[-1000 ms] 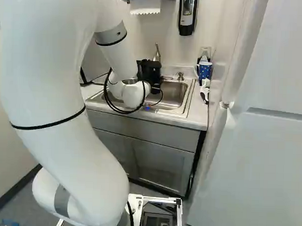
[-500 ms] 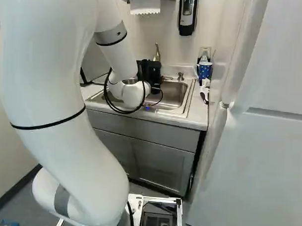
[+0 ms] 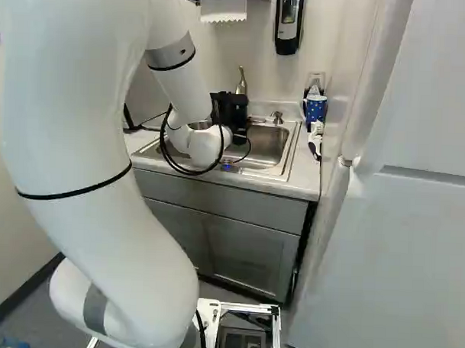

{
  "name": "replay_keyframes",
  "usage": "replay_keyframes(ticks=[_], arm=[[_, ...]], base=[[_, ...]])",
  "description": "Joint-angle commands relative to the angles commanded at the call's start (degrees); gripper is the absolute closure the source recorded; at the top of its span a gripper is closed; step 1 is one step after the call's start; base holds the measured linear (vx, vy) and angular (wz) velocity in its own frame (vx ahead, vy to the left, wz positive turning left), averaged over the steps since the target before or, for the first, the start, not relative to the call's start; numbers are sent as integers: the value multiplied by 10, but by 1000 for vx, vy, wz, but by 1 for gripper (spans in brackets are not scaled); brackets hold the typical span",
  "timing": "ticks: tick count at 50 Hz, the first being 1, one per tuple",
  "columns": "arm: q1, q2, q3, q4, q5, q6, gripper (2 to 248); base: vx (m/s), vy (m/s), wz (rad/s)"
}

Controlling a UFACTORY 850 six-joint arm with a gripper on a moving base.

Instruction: Rinse the cup and place it in the tray

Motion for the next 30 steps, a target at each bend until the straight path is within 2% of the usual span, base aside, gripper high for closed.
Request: replay_keyframes(ticks=[30], arm=[[0, 0, 0, 0, 0, 0, 125]], base=[[0, 0, 0]])
